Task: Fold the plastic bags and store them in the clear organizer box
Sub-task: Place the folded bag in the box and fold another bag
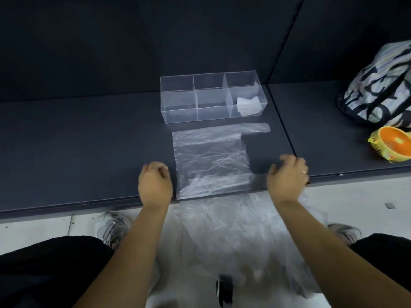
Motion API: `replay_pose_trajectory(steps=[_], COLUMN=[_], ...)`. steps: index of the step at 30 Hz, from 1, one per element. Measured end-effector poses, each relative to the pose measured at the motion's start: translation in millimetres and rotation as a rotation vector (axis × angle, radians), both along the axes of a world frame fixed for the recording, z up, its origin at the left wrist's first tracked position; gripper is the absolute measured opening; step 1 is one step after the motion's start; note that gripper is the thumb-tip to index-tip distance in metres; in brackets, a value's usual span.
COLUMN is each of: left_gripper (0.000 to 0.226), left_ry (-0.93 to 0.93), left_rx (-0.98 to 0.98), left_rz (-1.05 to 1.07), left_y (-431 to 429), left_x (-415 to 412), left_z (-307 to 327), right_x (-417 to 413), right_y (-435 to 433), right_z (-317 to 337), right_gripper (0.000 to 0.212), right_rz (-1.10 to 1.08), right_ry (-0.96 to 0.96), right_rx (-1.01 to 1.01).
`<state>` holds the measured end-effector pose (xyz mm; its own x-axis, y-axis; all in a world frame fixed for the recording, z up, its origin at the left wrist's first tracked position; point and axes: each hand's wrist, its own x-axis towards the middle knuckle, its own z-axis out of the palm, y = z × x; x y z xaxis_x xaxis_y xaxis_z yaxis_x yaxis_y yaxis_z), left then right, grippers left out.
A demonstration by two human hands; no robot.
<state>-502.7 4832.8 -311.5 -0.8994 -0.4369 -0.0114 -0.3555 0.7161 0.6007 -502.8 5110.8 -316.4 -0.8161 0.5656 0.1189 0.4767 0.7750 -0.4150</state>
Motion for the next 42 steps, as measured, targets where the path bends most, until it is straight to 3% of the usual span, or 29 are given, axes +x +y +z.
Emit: replay_pose_trajectory(steps=[1,3,5,7,9,12,19,21,23,27,33,38,40,42], left_gripper=[0.021,0.035,0.052,0.069,0.073,0.067,0.076,0.073,0.067,0.061,0.070,0.070,0.073,0.078], left_ry=[0.080,0.070,-0.085,-0.249,-0.285,-0.205,-0.179,-0.130,-0.083,-0.162,-0.139,-0.226,-0.221,-0.056], left_rx=[-0.059,-0.177,-0.335,-0.556,-0.640,-0.541,-0.547,-0.497,-0.455,-0.501,-0.504,-0.546,-0.570,-0.531], left_rz=[-0.108,-0.356,-0.533,-0.642,-0.674,-0.633,-0.607,-0.588,-0.599,-0.638,-0.652,-0.665,-0.692,-0.776], left_y=[6,19,22,17,9,7,11,21,31,34,29,29,28,25], left_x=[-6,-18,-26,-28,-26,-26,-31,-48,-69,-92,-90,-92,-88,-72], left_z=[-2,-11,-27,-45,-60,-70,-66,-61,-57,-61,-73,-67,-56,-44], right_x=[-3,-7,-9,-12,-17,-18,-29,-51,-76,-105,-122,-125,-115,-93], right_y=[-24,-78,-126,-154,-151,-99,8,-16,-61,-120,-20,61,57,31], right_z=[1,-2,-9,-22,-36,-53,-43,-35,-32,-44,-65,-51,-39,-26], right_gripper=[0.030,0.037,0.045,0.049,0.055,0.065,0.085,0.076,0.066,0.061,0.078,0.075,0.073,0.071], right_rz=[0.142,0.479,0.735,0.835,0.855,0.832,0.368,0.410,0.591,0.837,0.603,0.329,0.330,0.517], right_ry=[0.050,0.041,-0.074,-0.169,-0.259,-0.322,-0.396,-0.313,-0.203,-0.264,-0.352,-0.424,-0.345,-0.191], right_rx=[-0.007,-0.108,-0.173,-0.160,-0.067,0.147,0.262,0.219,0.131,0.093,0.225,0.265,0.276,0.216])
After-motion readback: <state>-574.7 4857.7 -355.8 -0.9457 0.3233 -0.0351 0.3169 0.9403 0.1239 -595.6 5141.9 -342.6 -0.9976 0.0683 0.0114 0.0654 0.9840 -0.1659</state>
